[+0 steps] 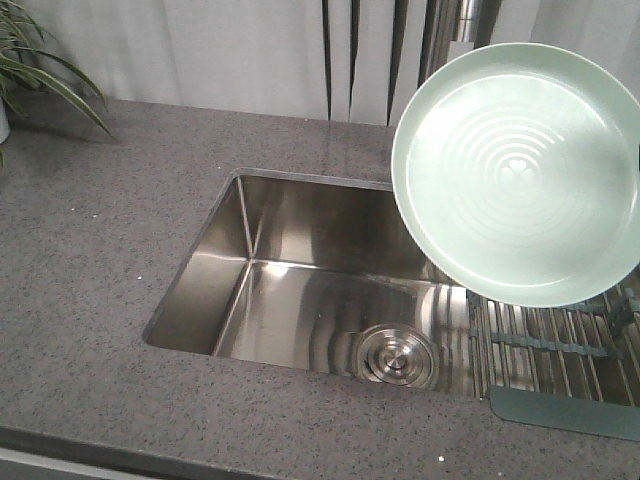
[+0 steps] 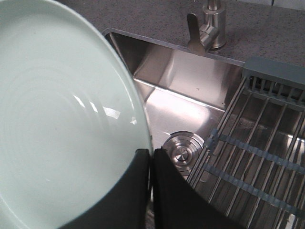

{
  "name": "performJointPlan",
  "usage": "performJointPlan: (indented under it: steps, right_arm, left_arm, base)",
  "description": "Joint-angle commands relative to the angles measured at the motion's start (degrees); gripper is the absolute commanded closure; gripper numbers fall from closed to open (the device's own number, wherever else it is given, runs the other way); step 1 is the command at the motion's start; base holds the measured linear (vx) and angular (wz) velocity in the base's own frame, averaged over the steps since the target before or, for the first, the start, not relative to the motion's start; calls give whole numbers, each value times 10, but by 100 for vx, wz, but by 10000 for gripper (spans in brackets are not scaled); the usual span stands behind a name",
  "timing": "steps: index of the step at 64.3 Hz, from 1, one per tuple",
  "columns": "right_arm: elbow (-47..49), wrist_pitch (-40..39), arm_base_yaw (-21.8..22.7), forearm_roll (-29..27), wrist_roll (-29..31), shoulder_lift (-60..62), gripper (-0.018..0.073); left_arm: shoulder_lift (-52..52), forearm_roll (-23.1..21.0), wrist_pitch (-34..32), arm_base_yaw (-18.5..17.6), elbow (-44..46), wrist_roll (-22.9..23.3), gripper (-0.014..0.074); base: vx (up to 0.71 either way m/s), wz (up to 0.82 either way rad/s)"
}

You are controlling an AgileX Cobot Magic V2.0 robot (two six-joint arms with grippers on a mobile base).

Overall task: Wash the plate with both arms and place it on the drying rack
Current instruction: 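Drive up to the steel sink holding the plate in the right gripper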

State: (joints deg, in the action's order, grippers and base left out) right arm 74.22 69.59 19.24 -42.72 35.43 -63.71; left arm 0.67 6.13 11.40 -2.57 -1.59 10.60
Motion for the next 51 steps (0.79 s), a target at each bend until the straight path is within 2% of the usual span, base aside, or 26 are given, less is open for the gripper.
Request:
performJointPlan:
  steps: [1,51]
  right_arm:
    - [13,-23,3,-28,3,9,566]
    - [13,-22,3,-28,3,9,566]
  left_arm:
    - [8,-3,-43,-3,-10,1,603]
    - [8,-3,-43,-3,-10,1,603]
  base:
    - [4,-19]
    - [3,-16]
